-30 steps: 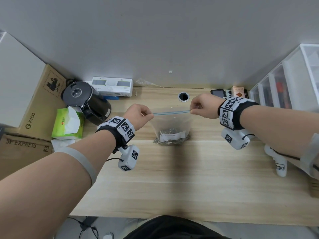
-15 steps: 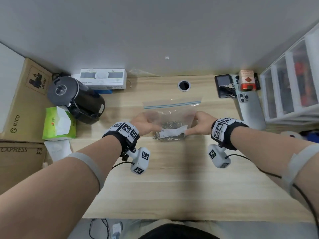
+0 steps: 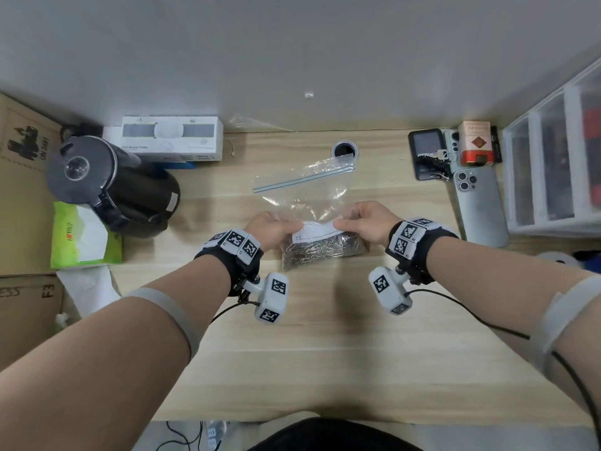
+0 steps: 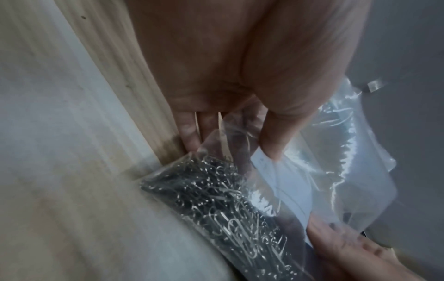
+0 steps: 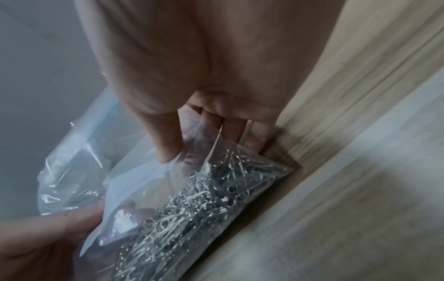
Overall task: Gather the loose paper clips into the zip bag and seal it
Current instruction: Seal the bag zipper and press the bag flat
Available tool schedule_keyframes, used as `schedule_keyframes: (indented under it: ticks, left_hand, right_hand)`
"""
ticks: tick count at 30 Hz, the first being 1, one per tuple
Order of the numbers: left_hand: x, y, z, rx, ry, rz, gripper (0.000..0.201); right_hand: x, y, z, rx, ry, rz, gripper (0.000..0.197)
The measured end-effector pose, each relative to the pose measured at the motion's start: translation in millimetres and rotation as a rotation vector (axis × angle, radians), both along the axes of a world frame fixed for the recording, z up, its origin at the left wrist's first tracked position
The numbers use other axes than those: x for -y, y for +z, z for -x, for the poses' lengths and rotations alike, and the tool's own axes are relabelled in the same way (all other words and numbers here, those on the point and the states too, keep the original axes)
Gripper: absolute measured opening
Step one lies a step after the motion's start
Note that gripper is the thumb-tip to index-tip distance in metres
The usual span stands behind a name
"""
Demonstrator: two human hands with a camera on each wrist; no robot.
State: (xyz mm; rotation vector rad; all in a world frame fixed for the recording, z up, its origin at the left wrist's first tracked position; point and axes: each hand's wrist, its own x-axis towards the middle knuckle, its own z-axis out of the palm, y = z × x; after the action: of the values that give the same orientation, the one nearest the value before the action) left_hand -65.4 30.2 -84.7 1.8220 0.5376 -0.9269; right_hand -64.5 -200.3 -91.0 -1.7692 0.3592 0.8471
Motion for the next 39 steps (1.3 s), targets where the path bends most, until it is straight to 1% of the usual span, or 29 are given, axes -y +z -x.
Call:
schedule_keyframes:
  ticks: [2,3,4,5,6,8,9,11,14,18,20,22,23,24,25,27,28,30,32,34,37,39]
  left_hand:
    - [1,-2,-3,-0.014,0.003,-0.016,0.041]
    - [1,-2,-4,-0.022,0.007,-0.014,0.035]
    - [1,-4,-4,-0.032,0.008,-0.009,0.033]
    - [1,-5,-4,-0.045,0.008,-0.006,0.034]
    - [1,-6,-5,-0.06,0.001,-0.013,0.037]
    - [1,-7,-4,-0.073,-0.027,-0.029,0.045]
    - [2,-7,-3,-0.073,-0.039,-0.032,0.053]
    - [3,-11,-1,-0.079,-0.039,-0.035,0.065]
    - [3,-15,2,-0.066,-0.039,-0.036,0.065]
    - [0,-12,4,-0.086,-0.04,-0.031,0.074]
    - [0,-5,4,-0.118,-0.045,0.013,0.066]
    - [2,-2,3,-0.128,-0.037,0.034,0.05]
    - [4,2,4,-0.135,-0.027,0.047,0.048]
    - [5,4,4,-0.137,-0.012,0.066,0.052]
    - [5,7,5,-0.141,0.001,0.083,0.06]
    - [6,10,7,-0.15,0.003,0.113,0.075]
    - [5,10,8,-0.149,0.008,0.127,0.073]
    - [4,11,12,-0.142,0.033,0.141,0.061]
    - [3,9,16,-0.138,0.039,0.145,0.06]
    - [3,8,18,-0.113,0.056,0.164,0.057]
    - [4,10,19,-0.077,0.113,0.152,0.054]
    - [6,11,19,-0.072,0.127,0.129,0.053]
  right_hand:
    - [-1,-4,-3,-0.014,0.016,0.001,0.022]
    - [-1,-2,-3,-0.031,0.025,-0.003,0.02]
    - [-1,-2,-3,-0.055,0.02,-0.013,0.014]
    - [0,-2,-3,-0.075,0.018,-0.02,0.008]
    - [0,-1,-2,-0.089,0.014,-0.02,0.005]
    - [2,-3,-1,-0.129,0.004,-0.027,0.016]
    - [3,-3,0,-0.15,-0.001,-0.026,0.019]
    - [5,-5,1,-0.16,0.016,-0.009,0.017]
    - [5,-5,4,-0.148,0.026,-0.026,0.009]
    - [4,0,7,-0.158,-0.019,-0.027,0.008]
    - [3,5,8,-0.162,-0.046,-0.048,0.007]
    - [2,14,9,-0.156,-0.055,-0.08,0.005]
    - [2,18,10,-0.14,-0.064,-0.096,0.006]
    - [2,20,11,-0.124,-0.072,-0.109,0.006]
    - [2,22,12,-0.118,-0.076,-0.115,0.005]
    - [3,21,14,-0.12,-0.081,-0.115,0.015]
    - [3,18,14,-0.115,-0.072,-0.092,0.021]
    - [4,14,16,-0.078,-0.05,-0.034,0.028]
    - [2,14,19,-0.052,-0.062,-0.009,0.025]
    - [0,14,23,-0.065,-0.082,-0.04,0.024]
    - [-2,12,27,-0.076,-0.11,-0.047,0.037]
    - [-3,13,28,-0.061,-0.152,-0.017,0.037]
